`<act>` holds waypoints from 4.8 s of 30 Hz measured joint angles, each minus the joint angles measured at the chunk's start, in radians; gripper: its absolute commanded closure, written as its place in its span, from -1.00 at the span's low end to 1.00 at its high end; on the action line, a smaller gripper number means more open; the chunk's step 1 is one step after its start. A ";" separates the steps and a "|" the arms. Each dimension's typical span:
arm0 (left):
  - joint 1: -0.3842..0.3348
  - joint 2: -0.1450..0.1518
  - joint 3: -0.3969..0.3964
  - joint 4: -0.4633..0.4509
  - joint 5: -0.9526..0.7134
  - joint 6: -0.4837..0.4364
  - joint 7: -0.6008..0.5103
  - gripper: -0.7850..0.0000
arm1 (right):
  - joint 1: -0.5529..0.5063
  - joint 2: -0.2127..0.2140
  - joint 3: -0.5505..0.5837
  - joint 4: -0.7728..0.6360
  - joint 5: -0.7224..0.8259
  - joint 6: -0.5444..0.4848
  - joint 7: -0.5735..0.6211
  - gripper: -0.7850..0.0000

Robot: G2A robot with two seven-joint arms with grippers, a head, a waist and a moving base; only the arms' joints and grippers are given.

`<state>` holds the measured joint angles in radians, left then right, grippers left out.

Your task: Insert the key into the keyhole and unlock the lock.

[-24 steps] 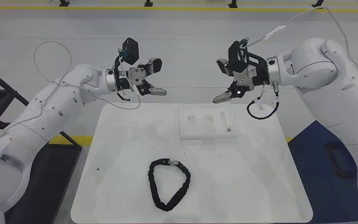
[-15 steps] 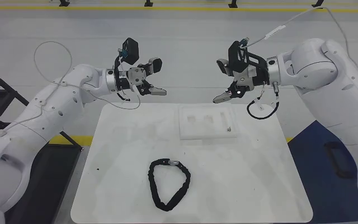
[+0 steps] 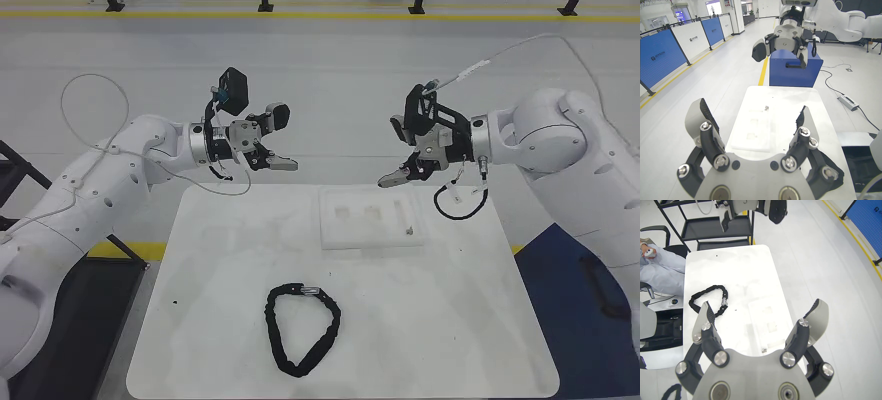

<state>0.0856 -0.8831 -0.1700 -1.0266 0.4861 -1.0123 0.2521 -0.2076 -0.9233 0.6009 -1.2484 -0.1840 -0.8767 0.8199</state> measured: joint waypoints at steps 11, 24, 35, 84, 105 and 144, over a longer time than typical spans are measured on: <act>0.000 0.000 0.000 0.000 0.000 0.000 0.000 -1.00 | -0.029 -0.032 -0.052 0.144 0.065 0.098 0.077 -1.00; 0.000 0.000 0.000 0.000 0.000 0.000 0.000 -1.00 | -0.061 -0.083 -0.120 0.240 0.030 0.327 0.154 -1.00; 0.000 0.000 0.000 0.000 0.000 0.000 0.000 -1.00 | -0.088 -0.140 -0.154 0.370 0.038 0.513 0.203 -1.00; 0.000 0.000 0.000 0.000 0.000 0.000 0.000 -1.00 | -0.115 -0.309 -0.195 0.625 0.082 0.845 0.277 -1.00; 0.000 0.000 0.000 0.000 0.000 0.000 0.000 -1.00 | -0.137 -0.337 -0.200 0.624 -0.073 0.780 0.265 0.05; 0.000 0.000 0.000 0.000 0.000 0.000 0.000 -1.00 | -0.150 -0.413 -0.155 0.777 -0.191 0.880 0.182 1.00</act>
<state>0.0856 -0.8831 -0.1700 -1.0266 0.4861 -1.0123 0.2521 -0.3579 -1.3362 0.4462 -0.4718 -0.3753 0.0038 1.0024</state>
